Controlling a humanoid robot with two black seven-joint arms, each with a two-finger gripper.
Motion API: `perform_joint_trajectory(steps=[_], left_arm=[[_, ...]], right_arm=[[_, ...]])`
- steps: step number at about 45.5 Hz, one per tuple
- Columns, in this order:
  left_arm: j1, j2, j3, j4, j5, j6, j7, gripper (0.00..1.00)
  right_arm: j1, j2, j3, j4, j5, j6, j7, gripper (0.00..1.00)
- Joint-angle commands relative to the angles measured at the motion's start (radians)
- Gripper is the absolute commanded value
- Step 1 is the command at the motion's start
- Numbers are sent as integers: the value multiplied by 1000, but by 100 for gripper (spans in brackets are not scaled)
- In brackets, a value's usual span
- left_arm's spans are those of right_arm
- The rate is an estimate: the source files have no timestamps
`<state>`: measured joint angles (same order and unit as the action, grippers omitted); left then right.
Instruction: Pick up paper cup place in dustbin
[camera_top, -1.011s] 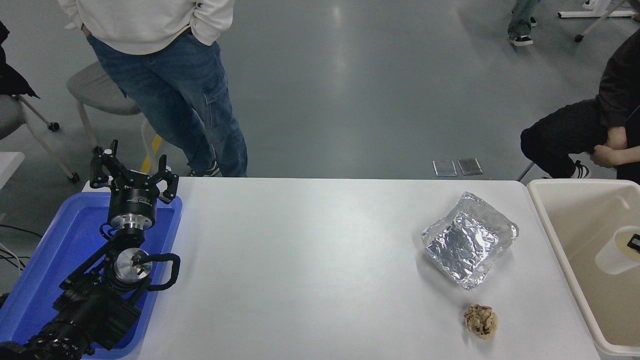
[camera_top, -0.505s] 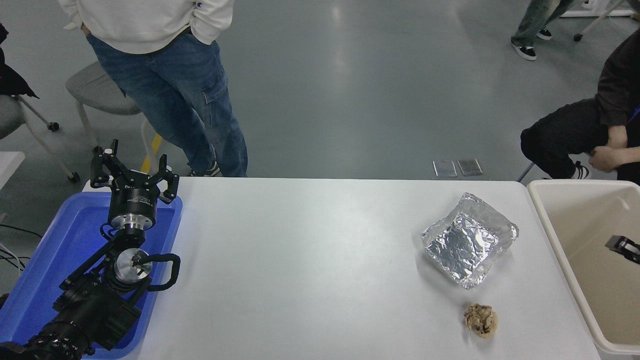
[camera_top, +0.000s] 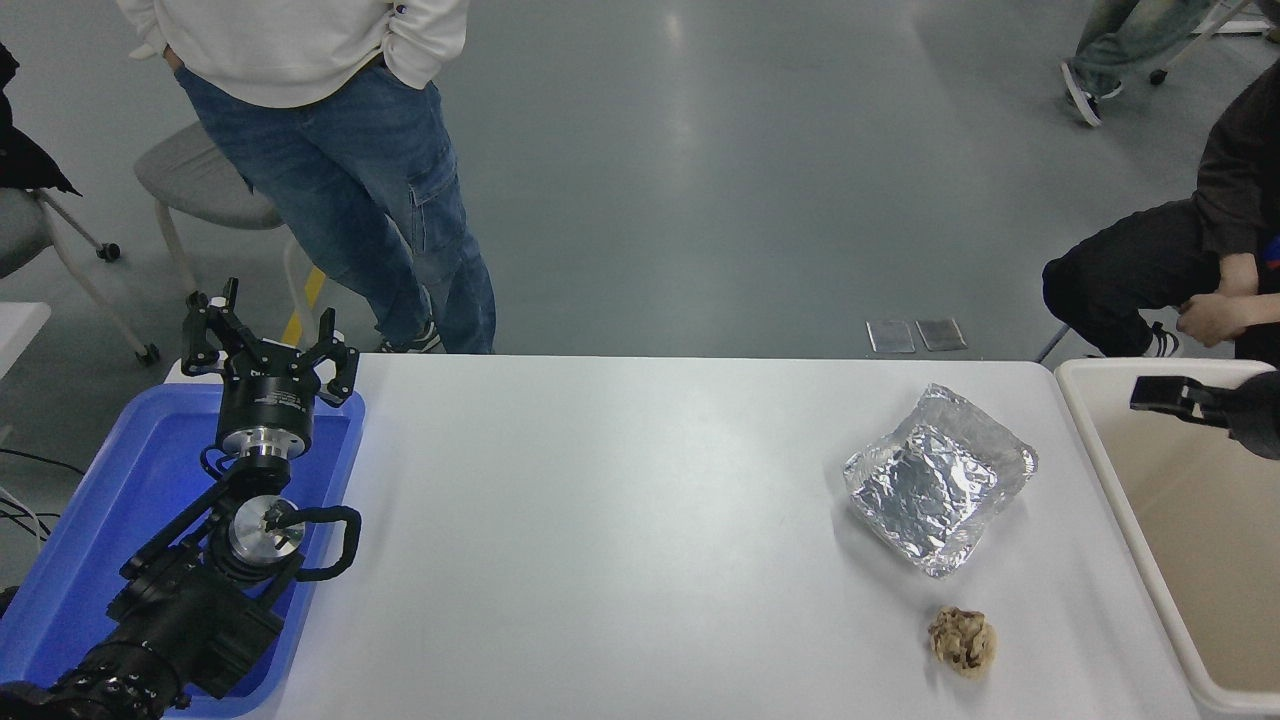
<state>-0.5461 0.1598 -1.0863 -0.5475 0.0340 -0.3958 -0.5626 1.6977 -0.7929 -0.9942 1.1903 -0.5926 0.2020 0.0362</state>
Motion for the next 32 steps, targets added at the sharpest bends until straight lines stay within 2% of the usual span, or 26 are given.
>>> perform_joint_trajectory(steps=[1, 10, 26, 32], left_arm=[[0, 0, 0, 0, 0, 0, 0, 99], [2, 1, 0, 0, 0, 0, 0, 99], [2, 1, -1, 0, 0, 0, 0, 99], [2, 1, -1, 0, 0, 0, 0, 99]], right_arm=[[344, 162, -214, 210, 30, 126, 1, 100], [487, 368, -259, 293, 166, 241, 1, 100], [637, 615, -212, 356, 399, 462, 4, 100], [671, 685, -169, 353, 569, 493, 2, 100]])
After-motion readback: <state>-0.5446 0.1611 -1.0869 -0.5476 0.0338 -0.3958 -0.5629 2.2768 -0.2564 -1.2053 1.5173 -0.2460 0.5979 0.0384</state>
